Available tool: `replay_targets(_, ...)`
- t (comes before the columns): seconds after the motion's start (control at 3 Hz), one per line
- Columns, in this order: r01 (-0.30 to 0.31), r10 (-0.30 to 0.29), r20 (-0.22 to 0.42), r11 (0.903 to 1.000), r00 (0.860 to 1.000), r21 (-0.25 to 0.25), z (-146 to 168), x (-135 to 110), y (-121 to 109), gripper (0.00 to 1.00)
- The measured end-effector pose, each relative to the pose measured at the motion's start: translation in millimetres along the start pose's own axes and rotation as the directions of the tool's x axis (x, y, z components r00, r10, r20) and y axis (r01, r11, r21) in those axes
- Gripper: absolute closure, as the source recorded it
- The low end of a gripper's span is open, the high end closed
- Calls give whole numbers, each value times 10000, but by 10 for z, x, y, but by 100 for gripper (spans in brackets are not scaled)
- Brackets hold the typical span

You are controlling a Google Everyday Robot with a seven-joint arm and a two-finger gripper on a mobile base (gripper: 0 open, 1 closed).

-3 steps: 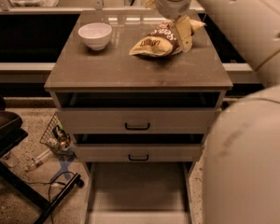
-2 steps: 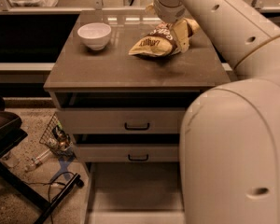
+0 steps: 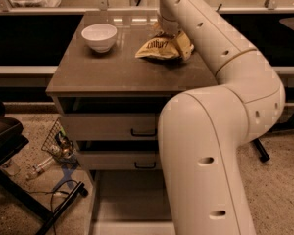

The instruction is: Place brown chip bag into bottom drawer

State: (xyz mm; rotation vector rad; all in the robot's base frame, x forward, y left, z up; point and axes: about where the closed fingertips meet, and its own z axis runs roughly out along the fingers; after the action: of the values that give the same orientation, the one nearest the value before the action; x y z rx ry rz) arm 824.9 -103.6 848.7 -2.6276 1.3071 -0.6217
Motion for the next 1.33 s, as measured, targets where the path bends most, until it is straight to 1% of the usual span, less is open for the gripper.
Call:
replay_targets(1.0,12,-12,24,10000,10000,-13,110,-14,-12,86)
replay_targets(1.33,11,-11,25,10000,10000,-14,96,-9,-16,100)
